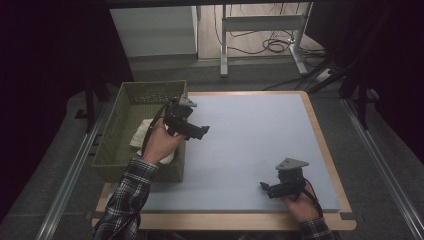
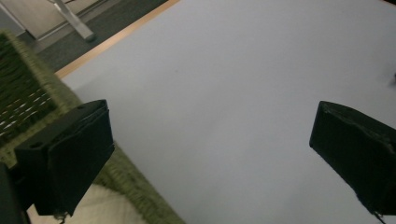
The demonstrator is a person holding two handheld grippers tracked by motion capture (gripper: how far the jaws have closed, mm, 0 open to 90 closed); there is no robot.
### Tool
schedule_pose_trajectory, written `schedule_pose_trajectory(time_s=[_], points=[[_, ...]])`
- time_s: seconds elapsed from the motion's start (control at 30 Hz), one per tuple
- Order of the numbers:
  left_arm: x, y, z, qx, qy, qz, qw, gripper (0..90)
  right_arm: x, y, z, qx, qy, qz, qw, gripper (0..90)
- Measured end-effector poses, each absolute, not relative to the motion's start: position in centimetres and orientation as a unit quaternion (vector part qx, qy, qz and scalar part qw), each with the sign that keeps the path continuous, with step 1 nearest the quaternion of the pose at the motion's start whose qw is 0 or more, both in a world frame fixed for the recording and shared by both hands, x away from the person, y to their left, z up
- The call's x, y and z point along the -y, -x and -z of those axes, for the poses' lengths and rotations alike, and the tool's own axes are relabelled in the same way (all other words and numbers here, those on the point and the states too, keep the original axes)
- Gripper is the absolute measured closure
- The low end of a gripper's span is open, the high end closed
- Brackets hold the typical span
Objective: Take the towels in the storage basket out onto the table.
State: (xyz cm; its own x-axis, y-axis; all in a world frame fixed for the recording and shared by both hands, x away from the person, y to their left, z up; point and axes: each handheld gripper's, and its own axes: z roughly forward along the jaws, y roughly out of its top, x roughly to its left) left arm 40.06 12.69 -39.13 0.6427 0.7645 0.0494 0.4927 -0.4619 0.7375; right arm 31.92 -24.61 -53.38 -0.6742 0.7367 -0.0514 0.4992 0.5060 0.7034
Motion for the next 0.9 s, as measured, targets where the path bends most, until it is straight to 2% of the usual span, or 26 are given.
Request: schedule_pose_trajectory(time_s=[0.5,0.9], points=[[-18.7,-41.6,39.7,-0.432,-0.814,-0.210,0.327,0.0,24.6,-31.9,53.4,-0.850,-0.364,-0.339,0.175,0.6],[-23.8,-43.1,43.1,-0.479,-0.810,-0.190,0.280,0.1,24.6,-31.9,53.4,-0.850,-0.364,-0.338,0.175,0.6]])
